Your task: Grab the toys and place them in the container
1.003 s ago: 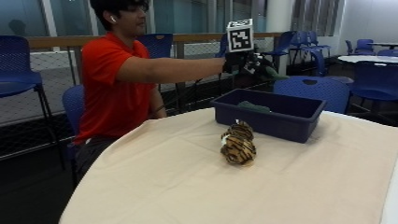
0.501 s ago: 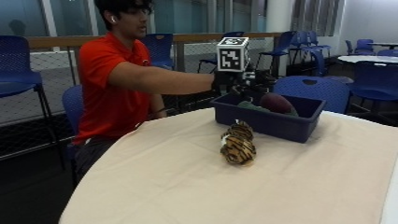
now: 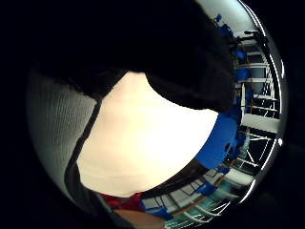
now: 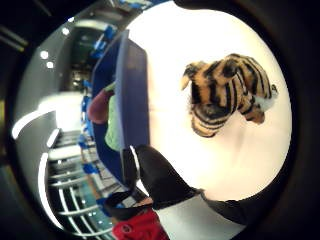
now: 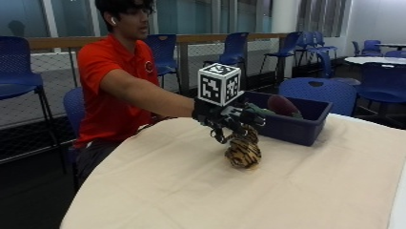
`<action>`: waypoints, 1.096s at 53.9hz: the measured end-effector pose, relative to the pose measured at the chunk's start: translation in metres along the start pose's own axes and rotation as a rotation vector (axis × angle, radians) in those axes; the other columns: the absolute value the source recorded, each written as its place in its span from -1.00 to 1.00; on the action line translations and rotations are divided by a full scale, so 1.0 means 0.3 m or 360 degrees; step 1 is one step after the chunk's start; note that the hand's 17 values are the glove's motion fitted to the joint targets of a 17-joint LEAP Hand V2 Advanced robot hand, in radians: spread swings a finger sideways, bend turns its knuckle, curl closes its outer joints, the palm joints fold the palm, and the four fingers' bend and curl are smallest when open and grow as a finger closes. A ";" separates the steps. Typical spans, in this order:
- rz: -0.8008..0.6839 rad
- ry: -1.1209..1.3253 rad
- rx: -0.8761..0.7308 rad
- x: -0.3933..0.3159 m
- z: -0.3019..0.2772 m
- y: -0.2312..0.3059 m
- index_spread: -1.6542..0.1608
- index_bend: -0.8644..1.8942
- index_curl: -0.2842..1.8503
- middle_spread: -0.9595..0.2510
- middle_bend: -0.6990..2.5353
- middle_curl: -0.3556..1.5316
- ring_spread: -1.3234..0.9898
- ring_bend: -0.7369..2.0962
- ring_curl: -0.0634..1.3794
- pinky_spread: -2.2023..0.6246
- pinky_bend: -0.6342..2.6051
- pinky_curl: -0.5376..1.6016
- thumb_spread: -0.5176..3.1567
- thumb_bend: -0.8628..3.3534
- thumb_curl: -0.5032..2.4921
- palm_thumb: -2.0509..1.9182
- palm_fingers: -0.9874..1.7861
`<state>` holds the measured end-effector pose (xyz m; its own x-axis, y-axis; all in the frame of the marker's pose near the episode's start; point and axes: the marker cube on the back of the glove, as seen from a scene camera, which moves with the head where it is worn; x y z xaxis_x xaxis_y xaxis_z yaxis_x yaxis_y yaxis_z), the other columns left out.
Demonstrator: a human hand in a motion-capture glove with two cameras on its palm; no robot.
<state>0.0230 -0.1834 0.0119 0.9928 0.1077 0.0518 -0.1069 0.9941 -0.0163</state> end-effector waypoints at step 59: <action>-0.0060 0.0084 0.0070 -0.102 0.021 -0.001 0.38 -0.22 -0.37 0.02 -0.37 -0.27 -0.15 0.06 -0.40 0.29 0.05 -0.19 -0.06 -0.48 -0.33 0.32 0.31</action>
<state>-0.0077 -0.1869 0.0165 0.9975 0.0708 -0.0011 -0.0707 0.9971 0.0283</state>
